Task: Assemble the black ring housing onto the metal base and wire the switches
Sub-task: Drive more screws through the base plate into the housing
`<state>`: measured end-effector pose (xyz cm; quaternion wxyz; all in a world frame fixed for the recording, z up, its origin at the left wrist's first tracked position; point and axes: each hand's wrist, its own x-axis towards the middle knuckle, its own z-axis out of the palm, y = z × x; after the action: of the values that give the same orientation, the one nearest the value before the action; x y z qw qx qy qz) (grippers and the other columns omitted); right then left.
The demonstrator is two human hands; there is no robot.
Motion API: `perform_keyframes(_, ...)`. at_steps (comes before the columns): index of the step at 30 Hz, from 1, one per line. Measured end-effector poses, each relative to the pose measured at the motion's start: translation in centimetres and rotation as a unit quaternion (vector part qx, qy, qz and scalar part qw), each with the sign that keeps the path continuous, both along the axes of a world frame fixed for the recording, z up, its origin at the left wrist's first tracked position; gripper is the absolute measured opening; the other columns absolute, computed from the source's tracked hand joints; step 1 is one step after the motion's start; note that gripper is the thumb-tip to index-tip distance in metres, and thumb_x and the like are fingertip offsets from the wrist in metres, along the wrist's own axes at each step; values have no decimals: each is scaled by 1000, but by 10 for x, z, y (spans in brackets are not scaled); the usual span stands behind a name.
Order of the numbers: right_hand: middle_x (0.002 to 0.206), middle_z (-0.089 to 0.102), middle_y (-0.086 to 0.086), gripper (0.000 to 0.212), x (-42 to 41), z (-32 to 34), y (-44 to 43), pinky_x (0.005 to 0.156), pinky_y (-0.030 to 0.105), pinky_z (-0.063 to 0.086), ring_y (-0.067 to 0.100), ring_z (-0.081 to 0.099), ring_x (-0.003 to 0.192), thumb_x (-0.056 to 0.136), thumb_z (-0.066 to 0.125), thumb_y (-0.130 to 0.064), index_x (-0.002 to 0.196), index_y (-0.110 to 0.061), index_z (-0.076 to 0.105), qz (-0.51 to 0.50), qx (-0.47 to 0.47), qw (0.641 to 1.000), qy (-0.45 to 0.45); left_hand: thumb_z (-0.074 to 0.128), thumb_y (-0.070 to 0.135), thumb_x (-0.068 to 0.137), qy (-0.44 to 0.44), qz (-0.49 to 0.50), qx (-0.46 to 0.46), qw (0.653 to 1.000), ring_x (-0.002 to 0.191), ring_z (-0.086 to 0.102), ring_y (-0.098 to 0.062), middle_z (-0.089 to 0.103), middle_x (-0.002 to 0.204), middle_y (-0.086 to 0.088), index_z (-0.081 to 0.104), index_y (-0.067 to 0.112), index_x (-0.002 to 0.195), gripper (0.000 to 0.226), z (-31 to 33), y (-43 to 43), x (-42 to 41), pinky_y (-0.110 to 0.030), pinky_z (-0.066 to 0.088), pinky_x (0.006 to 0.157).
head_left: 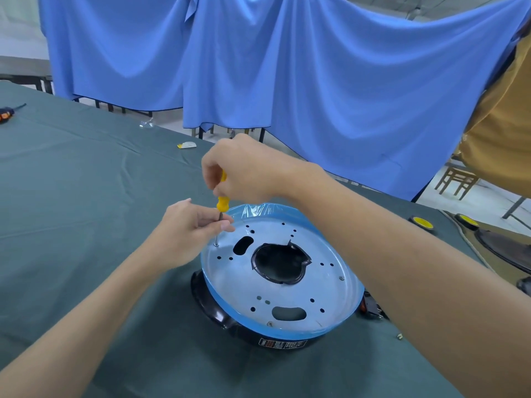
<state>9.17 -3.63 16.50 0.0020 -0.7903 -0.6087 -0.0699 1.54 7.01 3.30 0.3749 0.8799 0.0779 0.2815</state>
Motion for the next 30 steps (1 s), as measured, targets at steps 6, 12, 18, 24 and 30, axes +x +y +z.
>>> perform_keyframes(6, 72, 47, 4, 36, 3, -10, 4, 65, 34, 45, 29, 58, 84, 97, 51, -36, 69, -16, 41, -64, -20, 998, -5, 77, 21, 83, -54, 43, -42, 997, 77, 63, -4, 74, 70, 13, 80, 15, 81, 7, -3, -3, 1, -22, 16, 114)
perform_keyframes(12, 79, 48, -7, 15, 2, -3, -1, 56, 25, 37, 21, 50, 94, 90, 64, -30, 86, -19, 55, -25, -22, 999, 0, 64, 25, 93, -4, -1, -6, 1000, 97, 66, -26, 75, 85, -14, 78, 20, 90, 16, -2, 4, -1, -22, 11, 114)
perform_keyframes(18, 81, 42, -5, 28, 0, -9, 4, 62, 32, 36, 24, 49, 87, 90, 59, -45, 95, -18, 54, -61, -28, 997, -24, 68, 20, 91, -14, 11, -43, 999, 86, 62, -25, 75, 81, -12, 75, 29, 73, 22, -3, 0, -3, -22, 21, 116)
perform_keyframes(24, 79, 44, -4, 32, -2, 0, 6, 64, 31, 40, 23, 47, 92, 89, 63, -40, 74, -23, 41, -50, -3, 999, -2, 68, 23, 92, 21, -23, -85, 996, 86, 68, -15, 76, 84, 15, 77, 22, 91, 9, -3, 5, -3, -36, 50, 92)
perform_keyframes(30, 75, 39, -10, 22, -1, -2, 3, 58, 32, 37, 21, 49, 86, 90, 62, -39, 88, -18, 57, -36, -33, 998, -24, 71, 27, 88, -2, -13, -73, 997, 74, 39, -18, 57, 70, -26, 79, 25, 74, 16, -7, 6, -1, -27, 38, 81)
